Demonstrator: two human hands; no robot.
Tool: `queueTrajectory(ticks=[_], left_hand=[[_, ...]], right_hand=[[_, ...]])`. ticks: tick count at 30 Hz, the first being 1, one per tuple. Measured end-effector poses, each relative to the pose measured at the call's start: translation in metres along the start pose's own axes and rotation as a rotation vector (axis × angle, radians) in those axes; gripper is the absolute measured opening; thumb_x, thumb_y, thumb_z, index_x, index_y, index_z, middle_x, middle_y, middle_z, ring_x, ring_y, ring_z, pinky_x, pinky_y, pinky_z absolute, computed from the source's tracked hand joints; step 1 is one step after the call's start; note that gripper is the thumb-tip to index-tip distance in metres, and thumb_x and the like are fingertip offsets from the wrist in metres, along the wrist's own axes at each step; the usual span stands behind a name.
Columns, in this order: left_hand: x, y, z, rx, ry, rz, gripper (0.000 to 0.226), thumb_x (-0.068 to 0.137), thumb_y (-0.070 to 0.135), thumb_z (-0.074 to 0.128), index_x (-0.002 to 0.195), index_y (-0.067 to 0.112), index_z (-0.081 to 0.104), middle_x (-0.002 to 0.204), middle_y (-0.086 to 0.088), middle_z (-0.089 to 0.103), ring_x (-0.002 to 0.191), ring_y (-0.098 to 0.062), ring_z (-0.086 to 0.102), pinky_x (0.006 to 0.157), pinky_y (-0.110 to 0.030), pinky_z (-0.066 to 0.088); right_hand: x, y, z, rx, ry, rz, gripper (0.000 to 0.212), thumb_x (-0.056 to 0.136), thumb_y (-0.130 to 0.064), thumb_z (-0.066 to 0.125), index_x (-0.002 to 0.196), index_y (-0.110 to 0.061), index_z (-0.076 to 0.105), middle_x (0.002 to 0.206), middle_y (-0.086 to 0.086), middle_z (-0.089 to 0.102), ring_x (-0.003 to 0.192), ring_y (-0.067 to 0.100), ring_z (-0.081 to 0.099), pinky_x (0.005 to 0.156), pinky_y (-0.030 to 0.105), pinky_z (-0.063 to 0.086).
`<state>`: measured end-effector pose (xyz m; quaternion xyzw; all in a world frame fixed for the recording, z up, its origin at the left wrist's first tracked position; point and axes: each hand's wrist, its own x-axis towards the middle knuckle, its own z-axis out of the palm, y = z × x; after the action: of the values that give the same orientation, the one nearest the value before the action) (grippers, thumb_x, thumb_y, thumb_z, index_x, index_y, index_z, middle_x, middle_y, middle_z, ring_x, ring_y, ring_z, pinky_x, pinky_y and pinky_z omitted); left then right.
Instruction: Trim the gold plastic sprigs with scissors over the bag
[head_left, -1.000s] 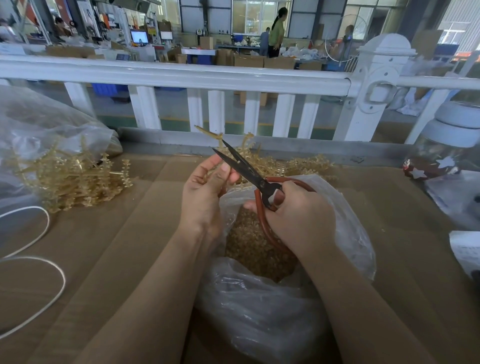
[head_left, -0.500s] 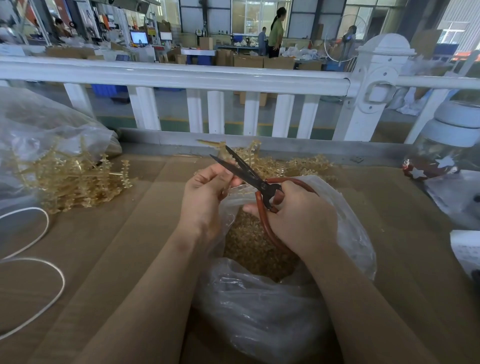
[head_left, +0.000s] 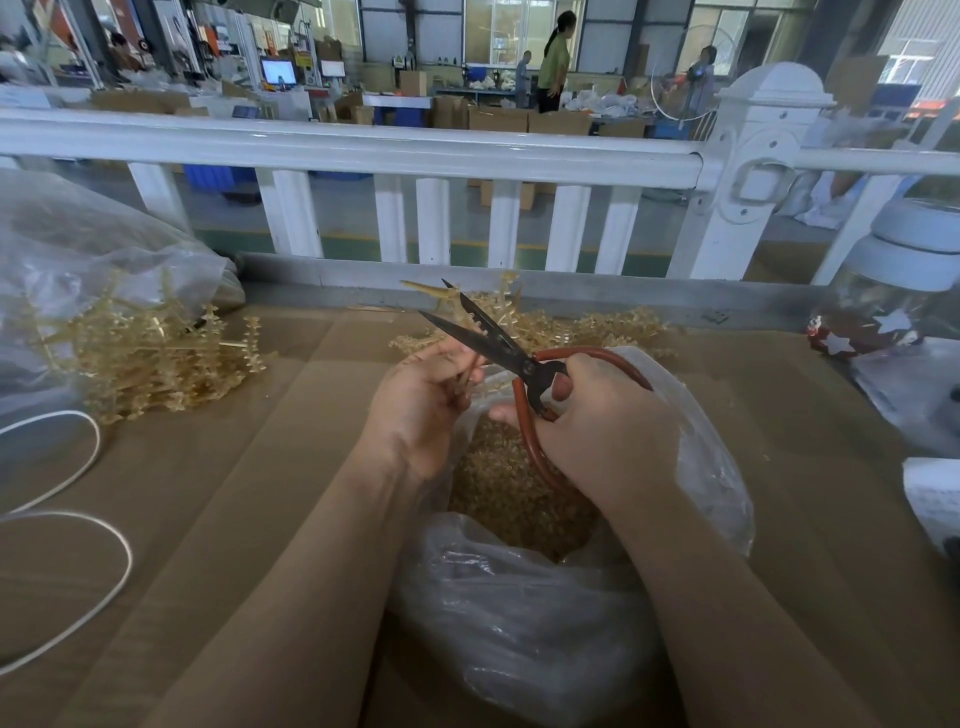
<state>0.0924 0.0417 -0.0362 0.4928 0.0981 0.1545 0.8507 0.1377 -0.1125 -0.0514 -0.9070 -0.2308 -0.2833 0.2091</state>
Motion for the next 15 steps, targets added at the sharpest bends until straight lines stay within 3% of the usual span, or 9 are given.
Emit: queueTrajectory(ticks=[3,6,15], left_hand=[[-0.0015,0.0008,0.0013,-0.002,0.004,-0.025,0.008,0.080,0.008,0.060,0.082,0.015,0.062,0.064,0.006,0.061,0.057,-0.005,0.053,0.063,-0.025,0.036],[-0.0030,0.0020,0.0017,-0.020,0.001,-0.038,0.016,0.068,0.014,0.063,0.083,0.015,0.062,0.065,0.005,0.060,0.059,-0.007,0.052,0.063,-0.025,0.036],[-0.0025,0.0010,-0.0010,-0.019,-0.027,-0.016,0.018,0.069,0.015,0.062,0.087,0.014,0.064,0.067,0.005,0.059,0.058,-0.006,0.053,0.059,-0.022,0.040]], right_hand=[[-0.0004,0.0004,0.0013,0.000,-0.001,-0.012,0.053,0.082,-0.079,0.058,0.077,-0.026,0.057,0.067,-0.012,0.057,0.058,0.008,0.052,0.057,0.028,0.053],[-0.0004,0.0003,0.0007,0.008,0.003,-0.016,0.056,0.081,-0.080,0.056,0.074,-0.024,0.055,0.063,-0.012,0.054,0.056,0.007,0.050,0.055,0.029,0.052],[0.0005,0.0004,-0.0009,0.055,-0.031,-0.032,0.060,0.081,-0.081,0.054,0.076,-0.022,0.060,0.066,-0.010,0.058,0.058,0.010,0.054,0.058,0.031,0.053]])
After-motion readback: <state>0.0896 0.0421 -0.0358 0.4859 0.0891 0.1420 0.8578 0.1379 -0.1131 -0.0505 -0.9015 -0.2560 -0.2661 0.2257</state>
